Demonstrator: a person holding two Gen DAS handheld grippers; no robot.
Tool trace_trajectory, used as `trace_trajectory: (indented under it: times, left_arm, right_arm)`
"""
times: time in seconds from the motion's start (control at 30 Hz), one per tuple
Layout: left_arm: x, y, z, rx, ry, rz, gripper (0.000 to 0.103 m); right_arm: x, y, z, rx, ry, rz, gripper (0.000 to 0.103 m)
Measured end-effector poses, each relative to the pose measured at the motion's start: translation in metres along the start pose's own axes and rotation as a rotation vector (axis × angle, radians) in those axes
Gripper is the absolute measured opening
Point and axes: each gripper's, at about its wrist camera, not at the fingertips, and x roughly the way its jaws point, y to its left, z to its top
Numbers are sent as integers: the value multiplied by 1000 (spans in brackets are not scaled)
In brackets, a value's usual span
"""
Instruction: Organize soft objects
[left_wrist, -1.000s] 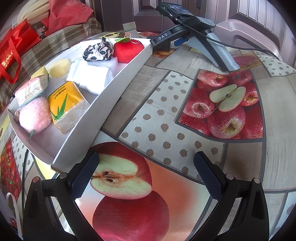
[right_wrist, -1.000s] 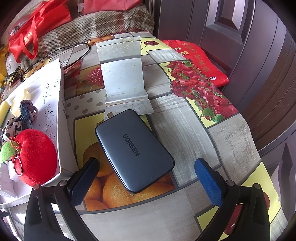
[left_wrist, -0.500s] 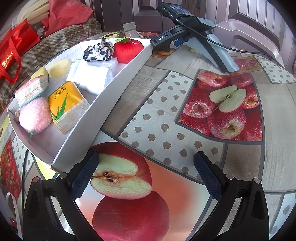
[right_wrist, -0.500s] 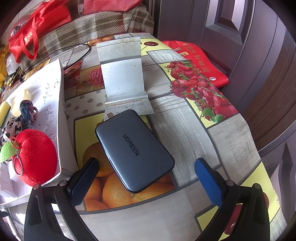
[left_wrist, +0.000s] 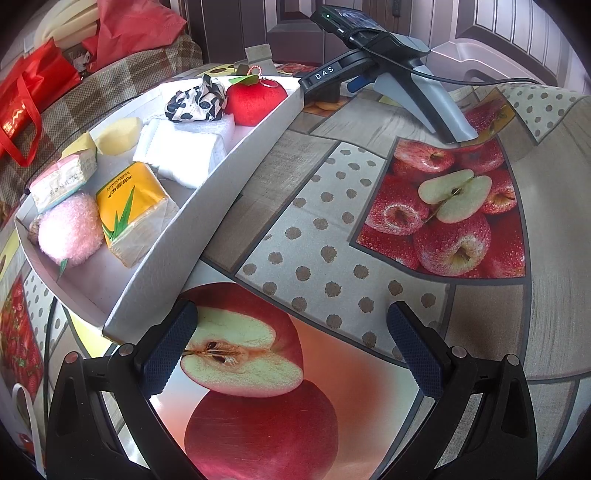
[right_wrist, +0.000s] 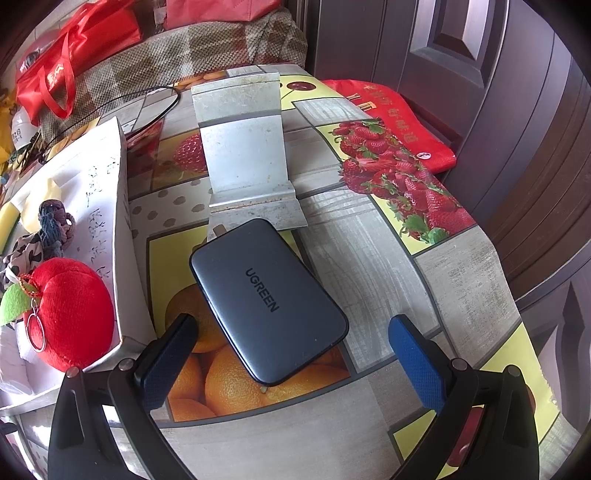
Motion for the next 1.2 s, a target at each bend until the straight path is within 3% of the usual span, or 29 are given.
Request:
trace_trajectory:
  times: [1.2]
  left_arm:
    - [0,0,0,1,-1,1,103]
  right_arm:
    - [-2,-1,-6,3,-51,3,103]
